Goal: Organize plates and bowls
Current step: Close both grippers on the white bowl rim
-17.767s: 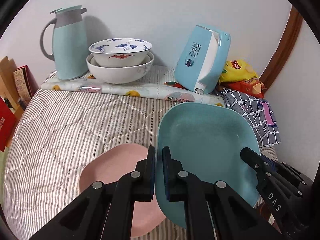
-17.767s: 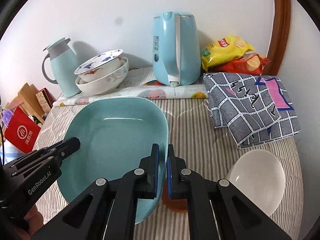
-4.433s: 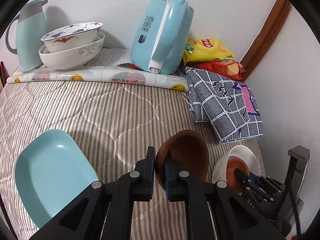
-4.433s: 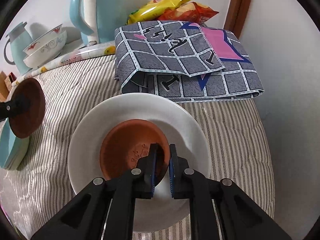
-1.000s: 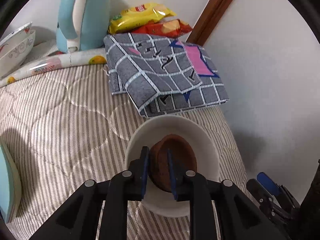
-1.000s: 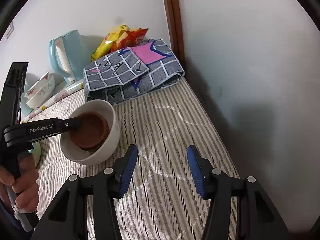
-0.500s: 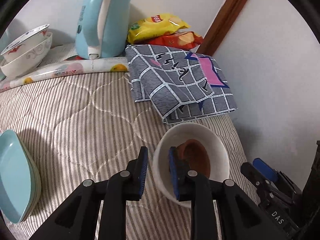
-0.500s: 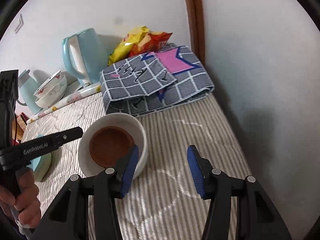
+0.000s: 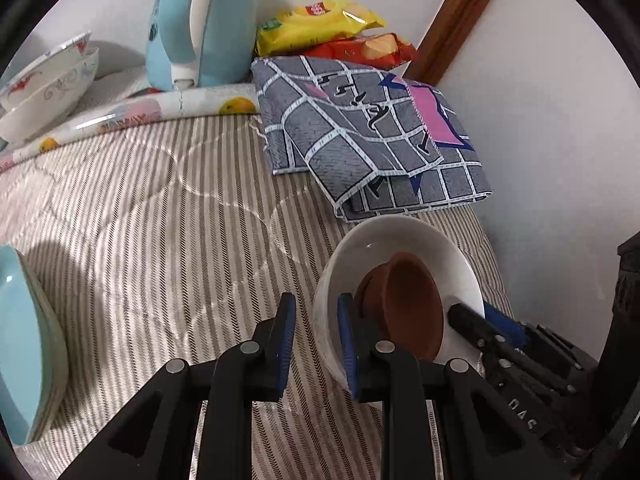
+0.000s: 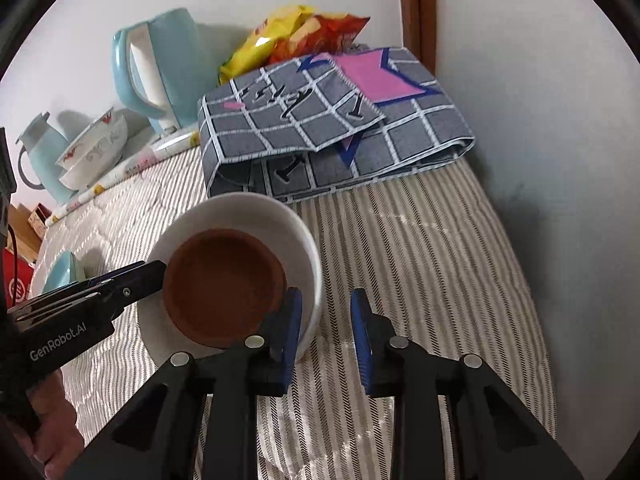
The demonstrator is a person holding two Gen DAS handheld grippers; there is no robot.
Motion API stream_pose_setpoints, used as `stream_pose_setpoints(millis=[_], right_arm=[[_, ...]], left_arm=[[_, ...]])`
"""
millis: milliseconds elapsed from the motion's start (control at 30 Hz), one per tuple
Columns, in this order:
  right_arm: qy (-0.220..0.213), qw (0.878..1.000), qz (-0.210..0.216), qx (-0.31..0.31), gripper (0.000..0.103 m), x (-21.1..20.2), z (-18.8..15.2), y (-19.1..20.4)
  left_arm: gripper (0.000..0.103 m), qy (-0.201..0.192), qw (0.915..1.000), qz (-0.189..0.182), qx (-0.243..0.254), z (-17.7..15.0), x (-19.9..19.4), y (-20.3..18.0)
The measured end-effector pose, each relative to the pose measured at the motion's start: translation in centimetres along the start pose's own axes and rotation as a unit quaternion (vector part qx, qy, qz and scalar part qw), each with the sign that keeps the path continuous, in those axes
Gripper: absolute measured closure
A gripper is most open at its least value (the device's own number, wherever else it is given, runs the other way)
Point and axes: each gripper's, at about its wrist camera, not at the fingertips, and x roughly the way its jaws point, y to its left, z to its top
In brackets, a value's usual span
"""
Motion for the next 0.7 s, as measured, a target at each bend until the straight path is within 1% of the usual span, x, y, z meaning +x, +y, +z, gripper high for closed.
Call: stream_pose_setpoints(millis=[100, 300, 400, 467, 533, 700], right_arm=[[0.015, 1.0, -0.01, -0.001, 0.077, 0.7, 0.2, 0.3], [0.026, 0.999, -0.029, -0.01, 0.076, 1.7, 0.5, 0.6], [0.02, 0.999, -0.034, -0.009, 0.076, 1.7, 0.6, 0.6], [0.016, 0.999, -0.034, -0.01, 0.073, 1.7, 0.6, 0.5], [0.014, 0.999, -0.035, -0.01, 0.073, 1.7, 0.6, 0.4], [0.01, 0.999, -0.036, -0.024, 0.073, 1.7, 0.7, 0.4]], left_arm=[[0.082, 0.003, 1.0, 0.005, 0.002, 0.0, 0.5, -0.1], [0.082, 0.01, 0.9997, 0.019, 0.014, 0.4, 1.4, -0.6], [0.082, 0.016, 0.9995, 0.022, 0.017, 0.7, 1.8, -0.7], [0.082, 0.018, 0.9994, 0.022, 0.021, 0.8, 2.1, -0.8], [0.082, 0.02, 0.9992, 0.023, 0.025, 0.8, 2.4, -0.9], [0.082, 0.021, 0.9994, 0.021, 0.017, 0.9, 2.6, -0.7]])
